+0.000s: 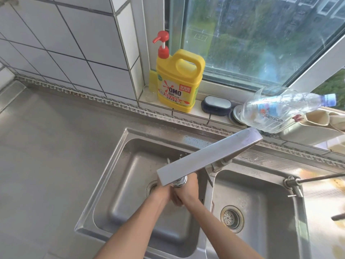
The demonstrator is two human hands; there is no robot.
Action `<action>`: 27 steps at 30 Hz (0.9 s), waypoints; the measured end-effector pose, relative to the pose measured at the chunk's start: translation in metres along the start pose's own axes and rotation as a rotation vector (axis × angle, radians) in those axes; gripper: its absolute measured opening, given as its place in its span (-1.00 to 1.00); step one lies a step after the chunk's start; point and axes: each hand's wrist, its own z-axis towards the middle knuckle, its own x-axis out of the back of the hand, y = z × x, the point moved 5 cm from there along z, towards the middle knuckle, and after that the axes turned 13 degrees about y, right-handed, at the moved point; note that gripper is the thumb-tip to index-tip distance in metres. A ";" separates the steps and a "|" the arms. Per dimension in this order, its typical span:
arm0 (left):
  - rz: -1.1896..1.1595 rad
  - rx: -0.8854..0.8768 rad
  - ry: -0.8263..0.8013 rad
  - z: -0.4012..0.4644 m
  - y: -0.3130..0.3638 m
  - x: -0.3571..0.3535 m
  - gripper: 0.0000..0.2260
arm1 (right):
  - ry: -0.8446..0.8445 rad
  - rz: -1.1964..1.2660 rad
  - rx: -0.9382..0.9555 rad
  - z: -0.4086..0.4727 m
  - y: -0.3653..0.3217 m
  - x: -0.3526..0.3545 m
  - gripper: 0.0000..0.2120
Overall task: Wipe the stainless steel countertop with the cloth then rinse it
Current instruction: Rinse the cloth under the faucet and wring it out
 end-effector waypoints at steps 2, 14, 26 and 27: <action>0.027 -0.045 -0.003 -0.010 0.002 -0.001 -0.81 | -0.057 -0.040 0.043 -0.005 0.001 -0.001 -0.87; 0.036 -0.182 -0.052 -0.017 0.007 -0.004 -0.83 | -0.104 -0.067 0.043 0.014 -0.003 -0.001 -0.81; 0.120 -0.173 -0.050 -0.015 0.003 -0.006 -0.81 | -0.023 -0.073 -0.011 0.020 -0.001 0.005 -0.68; 0.048 -0.070 -0.086 -0.014 0.001 -0.004 -0.85 | -0.034 -0.082 0.003 0.013 -0.003 0.002 -0.74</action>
